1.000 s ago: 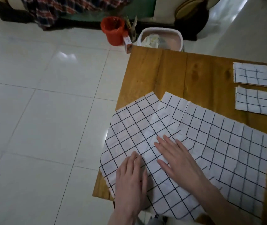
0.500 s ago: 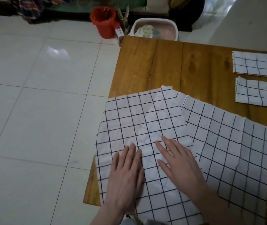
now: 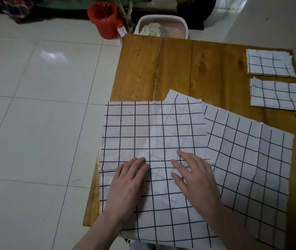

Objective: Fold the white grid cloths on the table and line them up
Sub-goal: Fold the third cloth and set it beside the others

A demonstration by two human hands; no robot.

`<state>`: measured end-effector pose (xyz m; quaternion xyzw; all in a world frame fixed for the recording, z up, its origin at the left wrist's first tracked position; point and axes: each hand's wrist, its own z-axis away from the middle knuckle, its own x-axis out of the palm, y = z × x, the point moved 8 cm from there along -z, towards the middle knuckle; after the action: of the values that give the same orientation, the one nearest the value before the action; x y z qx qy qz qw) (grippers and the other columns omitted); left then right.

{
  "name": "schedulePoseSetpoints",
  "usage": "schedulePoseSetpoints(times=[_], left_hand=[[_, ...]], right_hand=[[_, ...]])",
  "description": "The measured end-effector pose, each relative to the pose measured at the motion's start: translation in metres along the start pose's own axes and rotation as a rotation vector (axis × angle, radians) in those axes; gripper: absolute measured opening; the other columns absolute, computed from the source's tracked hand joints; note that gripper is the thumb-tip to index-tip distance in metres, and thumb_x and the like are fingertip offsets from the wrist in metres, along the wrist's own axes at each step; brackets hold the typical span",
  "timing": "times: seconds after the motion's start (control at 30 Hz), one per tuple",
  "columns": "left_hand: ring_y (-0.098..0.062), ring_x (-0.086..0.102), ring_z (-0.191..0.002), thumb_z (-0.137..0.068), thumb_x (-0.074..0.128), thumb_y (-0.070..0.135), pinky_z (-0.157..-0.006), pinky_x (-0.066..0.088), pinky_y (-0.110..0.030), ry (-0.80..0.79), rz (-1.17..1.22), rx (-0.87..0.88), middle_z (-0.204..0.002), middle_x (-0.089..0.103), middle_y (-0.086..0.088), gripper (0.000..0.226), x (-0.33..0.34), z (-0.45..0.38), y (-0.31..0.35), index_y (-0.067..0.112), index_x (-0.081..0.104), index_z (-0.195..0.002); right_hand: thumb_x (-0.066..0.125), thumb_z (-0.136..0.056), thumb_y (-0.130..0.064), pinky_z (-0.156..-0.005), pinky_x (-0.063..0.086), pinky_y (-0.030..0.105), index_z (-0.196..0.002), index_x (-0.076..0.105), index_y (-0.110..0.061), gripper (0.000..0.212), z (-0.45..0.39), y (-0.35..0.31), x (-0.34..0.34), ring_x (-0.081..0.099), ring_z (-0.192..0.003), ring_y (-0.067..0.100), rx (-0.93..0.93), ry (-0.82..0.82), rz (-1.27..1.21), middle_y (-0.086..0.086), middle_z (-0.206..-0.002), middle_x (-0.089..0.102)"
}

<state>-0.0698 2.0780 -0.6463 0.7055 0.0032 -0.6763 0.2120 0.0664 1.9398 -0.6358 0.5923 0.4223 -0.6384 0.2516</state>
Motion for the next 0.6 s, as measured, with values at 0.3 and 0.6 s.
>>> schedulePoseSetpoints(times=[0.3, 0.6], left_hand=[[-0.022, 0.062, -0.108, -0.087, 0.077, 0.004, -0.093, 0.044, -0.033, 0.094, 0.125, -0.026, -0.118, 0.067, 0.002, 0.030, -0.027, -0.005, -0.006, 0.015, 0.070, -0.114], [-0.014, 0.062, -0.090, -0.103, 0.047, 0.036, -0.075, 0.049, -0.025, 0.052, 0.085, 0.122, -0.102, 0.067, 0.009, 0.029, -0.095, -0.028, -0.043, 0.023, 0.074, -0.104]], right_hand=[[0.066, -0.099, -0.029, -0.083, 0.048, 0.036, -0.100, 0.077, -0.022, 0.013, -0.007, -0.008, -0.039, 0.067, -0.096, 0.016, -0.165, 0.127, -0.112, -0.006, -0.108, 0.071], [0.064, -0.097, -0.029, -0.077, 0.050, 0.040, -0.100, 0.079, -0.018, 0.018, -0.028, 0.011, -0.116, 0.066, -0.086, 0.017, -0.312, 0.163, -0.056, -0.003, -0.099, 0.073]])
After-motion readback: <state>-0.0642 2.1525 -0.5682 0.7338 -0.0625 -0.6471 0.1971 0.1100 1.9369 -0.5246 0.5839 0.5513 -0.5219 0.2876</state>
